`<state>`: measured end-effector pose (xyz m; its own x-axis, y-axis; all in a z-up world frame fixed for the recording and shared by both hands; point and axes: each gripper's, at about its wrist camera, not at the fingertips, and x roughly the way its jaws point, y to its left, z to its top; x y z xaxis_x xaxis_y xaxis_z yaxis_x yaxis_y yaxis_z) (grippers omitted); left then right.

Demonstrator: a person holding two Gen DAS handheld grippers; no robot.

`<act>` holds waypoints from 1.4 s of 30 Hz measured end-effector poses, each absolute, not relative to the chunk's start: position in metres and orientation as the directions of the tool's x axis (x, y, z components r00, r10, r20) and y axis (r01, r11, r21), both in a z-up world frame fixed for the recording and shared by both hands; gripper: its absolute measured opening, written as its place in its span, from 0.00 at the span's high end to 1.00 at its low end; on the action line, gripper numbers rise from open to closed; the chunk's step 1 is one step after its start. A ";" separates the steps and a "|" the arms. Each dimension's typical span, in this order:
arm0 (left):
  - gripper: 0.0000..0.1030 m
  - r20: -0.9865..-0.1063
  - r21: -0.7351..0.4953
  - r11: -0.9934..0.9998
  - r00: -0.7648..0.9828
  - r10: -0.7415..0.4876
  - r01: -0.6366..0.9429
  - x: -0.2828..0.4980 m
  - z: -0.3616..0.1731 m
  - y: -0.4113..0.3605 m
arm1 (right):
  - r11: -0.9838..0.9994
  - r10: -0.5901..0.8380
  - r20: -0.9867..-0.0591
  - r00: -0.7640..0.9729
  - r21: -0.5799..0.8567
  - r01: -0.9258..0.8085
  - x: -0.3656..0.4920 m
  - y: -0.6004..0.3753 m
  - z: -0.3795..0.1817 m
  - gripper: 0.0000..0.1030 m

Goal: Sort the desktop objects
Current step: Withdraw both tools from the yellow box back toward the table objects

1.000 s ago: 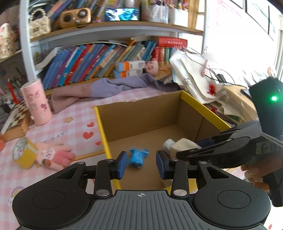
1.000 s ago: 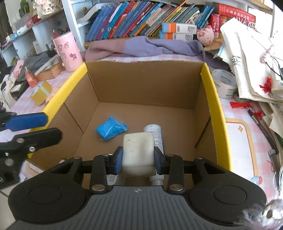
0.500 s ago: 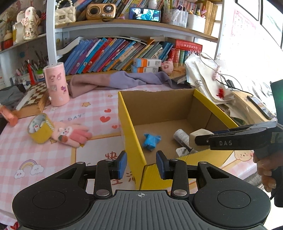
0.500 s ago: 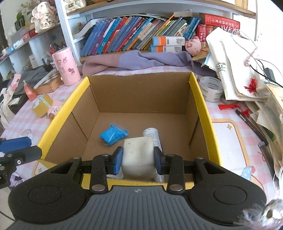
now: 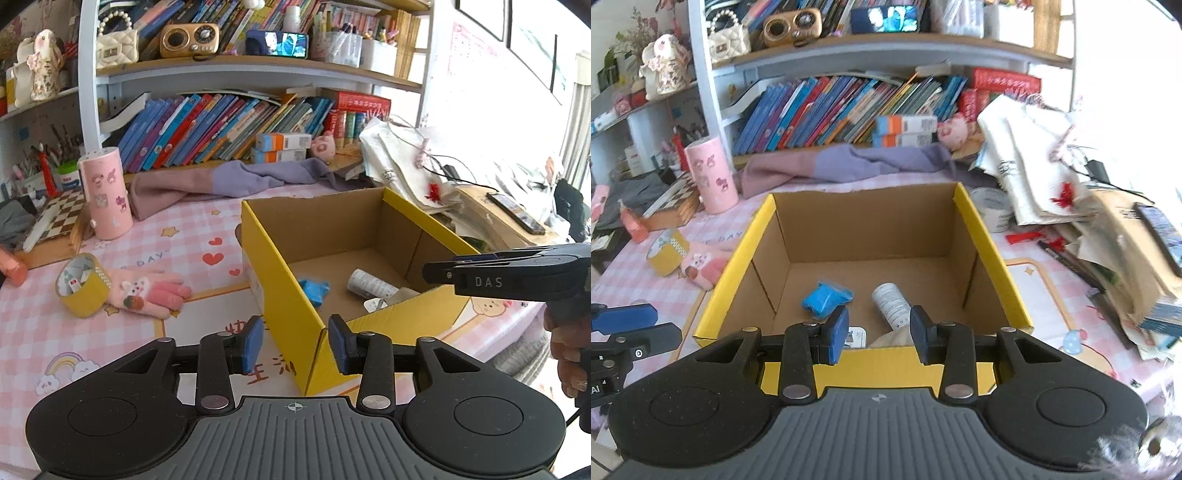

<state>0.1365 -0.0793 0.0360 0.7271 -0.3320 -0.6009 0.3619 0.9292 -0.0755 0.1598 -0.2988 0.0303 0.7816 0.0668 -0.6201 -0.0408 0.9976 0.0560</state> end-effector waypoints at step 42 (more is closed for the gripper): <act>0.48 -0.694 -0.036 0.926 0.657 -0.294 0.376 0.049 0.007 0.048 | 0.992 0.126 -0.742 0.658 0.106 -0.071 0.037 -0.134 -0.012 0.59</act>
<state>0.0485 0.0476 0.0070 0.6573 -0.2944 -0.6938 0.3765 0.9257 -0.0361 0.0374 -0.1341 -0.0119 0.6581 0.1262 -0.7423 -0.0706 0.9918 0.1061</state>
